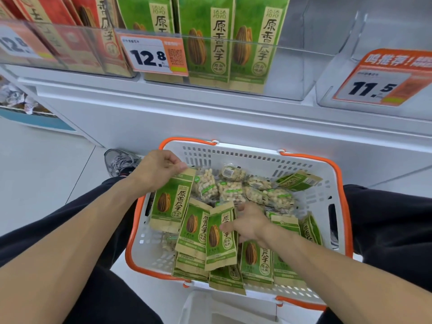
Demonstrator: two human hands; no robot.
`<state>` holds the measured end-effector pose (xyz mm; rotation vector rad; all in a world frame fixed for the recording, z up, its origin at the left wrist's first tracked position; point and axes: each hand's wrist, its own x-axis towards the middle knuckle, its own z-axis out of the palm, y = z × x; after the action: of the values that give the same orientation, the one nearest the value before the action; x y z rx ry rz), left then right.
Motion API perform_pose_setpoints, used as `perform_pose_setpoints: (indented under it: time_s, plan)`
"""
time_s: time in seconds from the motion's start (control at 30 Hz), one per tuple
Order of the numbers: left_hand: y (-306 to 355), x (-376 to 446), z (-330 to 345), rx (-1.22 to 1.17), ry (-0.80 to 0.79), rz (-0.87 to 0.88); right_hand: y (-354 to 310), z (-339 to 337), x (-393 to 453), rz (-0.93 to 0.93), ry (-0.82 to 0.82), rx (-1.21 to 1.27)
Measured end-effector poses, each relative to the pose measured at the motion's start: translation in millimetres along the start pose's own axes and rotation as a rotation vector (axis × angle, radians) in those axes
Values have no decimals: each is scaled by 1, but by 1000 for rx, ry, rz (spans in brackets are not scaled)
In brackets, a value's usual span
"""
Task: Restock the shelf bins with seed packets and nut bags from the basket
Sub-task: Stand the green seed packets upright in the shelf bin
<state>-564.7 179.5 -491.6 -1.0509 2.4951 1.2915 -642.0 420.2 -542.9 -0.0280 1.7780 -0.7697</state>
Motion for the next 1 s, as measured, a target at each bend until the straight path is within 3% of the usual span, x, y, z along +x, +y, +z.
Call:
perform_pose_setpoints:
  time_s: [0.07, 0.17, 0.27, 0.43, 0.53, 0.83, 1.0]
  plan:
    - [7, 1, -7, 115, -22, 20, -14, -9, -9, -27, -14, -23]
    - [22, 3, -21, 229, 67, 28, -45, -41, -28, -192, 79, 2]
    - [49, 2, -34, 127, 125, 77, -79, -80, -58, -359, 144, 49]
    - [124, -14, -39, -32, 89, 278, -119, -110, -111, -754, 216, 52]
    - [157, -24, -42, -79, 54, 398, -135, -121, -135, -898, 216, -35]
    - [185, -21, -51, -169, 6, 412, -147, -159, -139, -898, 78, -35]
    - [198, -26, -50, -345, -37, 377, -151, -154, -132, -968, 109, -174]
